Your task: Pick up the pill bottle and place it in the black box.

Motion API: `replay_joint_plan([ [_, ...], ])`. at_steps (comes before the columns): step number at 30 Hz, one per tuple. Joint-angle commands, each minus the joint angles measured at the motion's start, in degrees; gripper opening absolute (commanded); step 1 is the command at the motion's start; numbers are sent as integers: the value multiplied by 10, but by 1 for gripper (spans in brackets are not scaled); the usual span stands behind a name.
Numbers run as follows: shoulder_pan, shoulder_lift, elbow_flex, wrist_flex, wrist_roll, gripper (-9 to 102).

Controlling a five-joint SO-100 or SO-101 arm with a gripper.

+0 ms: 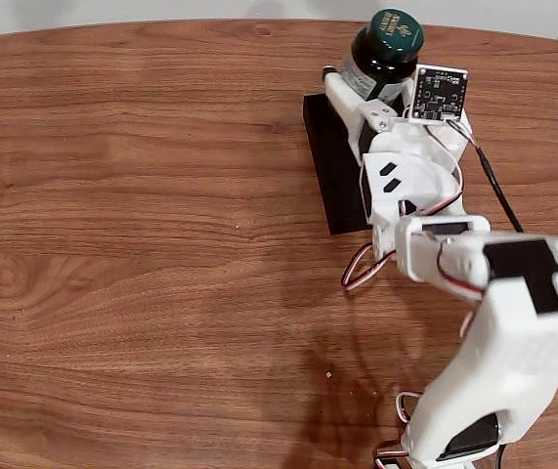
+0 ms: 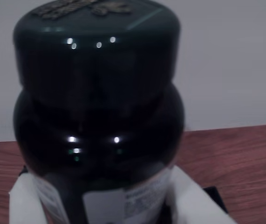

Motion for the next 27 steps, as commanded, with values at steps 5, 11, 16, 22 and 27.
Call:
replay_joint_plan([
  [5, 40, -92, -160, -10, 46, 12],
  [11, 38, -146, -187, -2, 87, 12],
  [16, 33, -187, -198, -11, 103, 12],
  [22, 32, -243, -223, -20, 113, 12],
  [27, 29, -244, -215, -15, 112, 12],
])
